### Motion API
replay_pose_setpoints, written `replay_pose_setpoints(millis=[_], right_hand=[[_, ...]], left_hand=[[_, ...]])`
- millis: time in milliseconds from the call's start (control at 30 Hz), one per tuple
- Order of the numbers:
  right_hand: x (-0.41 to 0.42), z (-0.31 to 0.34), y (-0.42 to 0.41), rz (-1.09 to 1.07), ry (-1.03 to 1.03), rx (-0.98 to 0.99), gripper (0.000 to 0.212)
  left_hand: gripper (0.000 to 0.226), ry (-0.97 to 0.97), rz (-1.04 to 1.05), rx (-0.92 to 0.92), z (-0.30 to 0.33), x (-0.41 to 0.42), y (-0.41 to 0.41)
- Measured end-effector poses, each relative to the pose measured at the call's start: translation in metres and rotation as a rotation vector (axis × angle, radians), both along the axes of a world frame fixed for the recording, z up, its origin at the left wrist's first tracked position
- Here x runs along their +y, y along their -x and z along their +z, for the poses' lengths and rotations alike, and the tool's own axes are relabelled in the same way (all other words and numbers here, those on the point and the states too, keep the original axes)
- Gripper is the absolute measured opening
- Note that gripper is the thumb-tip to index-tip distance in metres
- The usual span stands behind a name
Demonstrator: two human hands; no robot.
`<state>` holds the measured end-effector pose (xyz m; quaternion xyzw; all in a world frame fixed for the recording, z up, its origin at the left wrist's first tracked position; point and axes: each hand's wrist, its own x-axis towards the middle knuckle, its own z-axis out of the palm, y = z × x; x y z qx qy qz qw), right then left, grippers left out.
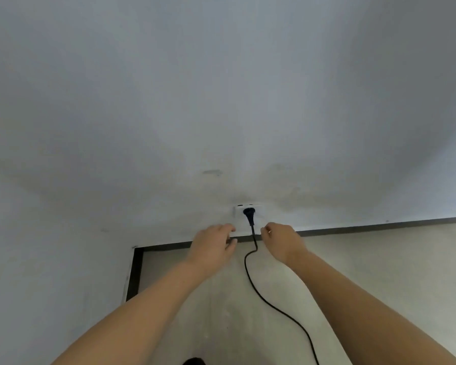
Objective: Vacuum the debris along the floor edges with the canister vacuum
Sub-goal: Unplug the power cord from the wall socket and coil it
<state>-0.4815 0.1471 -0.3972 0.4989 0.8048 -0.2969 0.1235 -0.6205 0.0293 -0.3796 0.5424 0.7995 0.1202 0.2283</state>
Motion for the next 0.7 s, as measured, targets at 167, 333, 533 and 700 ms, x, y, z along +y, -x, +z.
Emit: replay_pose_setpoints(millis=[167, 333, 533, 700], right_hand=[[0.023, -0.096, 0.03, -0.333, 0.187, 0.385, 0.053], [0.044, -0.147, 0.049, -0.55, 0.582, 0.771, 0.041], [0.045, -0.155, 0.059, -0.632, 0.733, 0.928, 0.039], [0.034, -0.153, 0.065, -0.633, 0.637, 0.93, 0.038]], left_hand=[[0.03, -0.301, 0.063, 0.037, -0.103, 0.021, 0.016], [0.031, -0.841, -0.095, 0.413, -0.165, 0.053, 0.029], [0.094, -0.669, -0.148, 0.917, -0.209, 0.083, 0.067], [0.141, -0.56, -0.064, 1.082, -0.229, 0.099, 0.078]])
